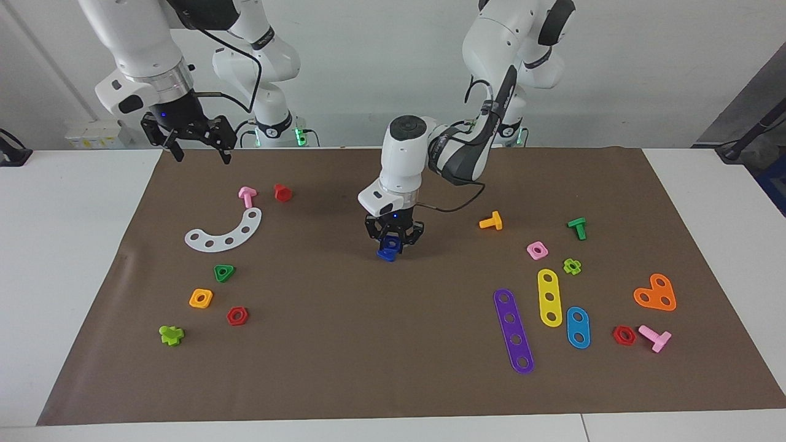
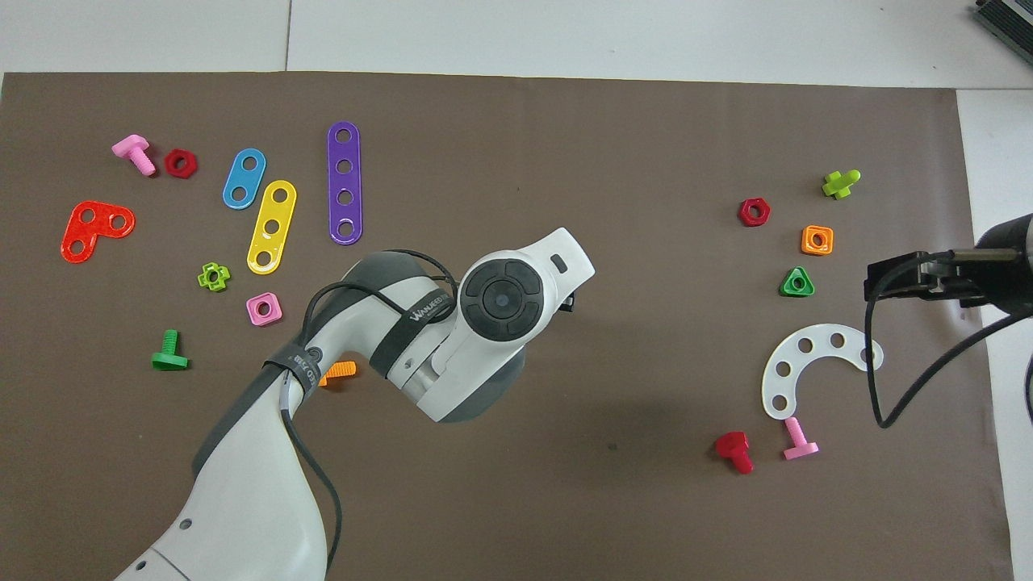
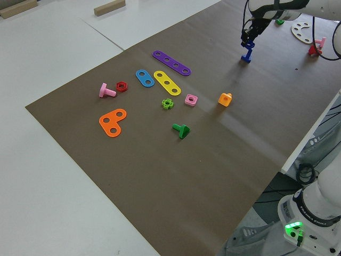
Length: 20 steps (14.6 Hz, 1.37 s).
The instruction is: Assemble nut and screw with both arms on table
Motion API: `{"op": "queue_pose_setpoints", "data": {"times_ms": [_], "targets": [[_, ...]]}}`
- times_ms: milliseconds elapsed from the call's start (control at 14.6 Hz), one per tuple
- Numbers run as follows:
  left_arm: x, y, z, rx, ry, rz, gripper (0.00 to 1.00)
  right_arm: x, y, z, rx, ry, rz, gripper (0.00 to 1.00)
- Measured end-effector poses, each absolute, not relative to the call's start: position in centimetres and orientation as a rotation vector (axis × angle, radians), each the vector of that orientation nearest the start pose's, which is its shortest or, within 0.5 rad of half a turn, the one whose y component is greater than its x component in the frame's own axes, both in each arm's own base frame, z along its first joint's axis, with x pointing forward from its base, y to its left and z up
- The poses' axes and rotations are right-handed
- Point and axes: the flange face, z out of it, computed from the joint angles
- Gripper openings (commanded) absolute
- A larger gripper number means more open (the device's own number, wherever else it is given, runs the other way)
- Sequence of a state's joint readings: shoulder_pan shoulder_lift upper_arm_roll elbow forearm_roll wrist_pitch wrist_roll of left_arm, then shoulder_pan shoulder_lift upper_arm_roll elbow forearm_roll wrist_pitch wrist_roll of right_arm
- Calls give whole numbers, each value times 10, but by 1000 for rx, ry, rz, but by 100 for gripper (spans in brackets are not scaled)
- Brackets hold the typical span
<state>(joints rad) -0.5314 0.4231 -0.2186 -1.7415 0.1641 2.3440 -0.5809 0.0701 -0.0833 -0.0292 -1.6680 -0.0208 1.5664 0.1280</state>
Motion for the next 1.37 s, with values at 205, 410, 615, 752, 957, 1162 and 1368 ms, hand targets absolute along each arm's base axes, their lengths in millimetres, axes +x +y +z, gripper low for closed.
{"op": "queue_pose_setpoints", "data": {"times_ms": [205, 410, 615, 752, 957, 1162, 1368], "targets": [[500, -449, 349, -3189, 403, -269, 0, 527, 19, 623, -3158, 137, 26, 100], [499, -450, 349, -3198, 405, -288, 0, 527, 19, 623, -3158, 137, 26, 100], [499, -451, 348, -3203, 405, -297, 0, 527, 19, 623, -3158, 137, 26, 100], [498, -452, 347, -3207, 407, -306, 0, 527, 19, 623, -3158, 137, 26, 100], [494, -450, 339, -3210, 413, -307, 0, 527, 19, 623, -3158, 137, 26, 100], [493, -450, 335, -3211, 414, -307, 68, 527, 19, 623, -3158, 137, 26, 100], [493, -449, 336, -3212, 413, -308, 100, 527, 19, 623, -3158, 137, 26, 100]]}}
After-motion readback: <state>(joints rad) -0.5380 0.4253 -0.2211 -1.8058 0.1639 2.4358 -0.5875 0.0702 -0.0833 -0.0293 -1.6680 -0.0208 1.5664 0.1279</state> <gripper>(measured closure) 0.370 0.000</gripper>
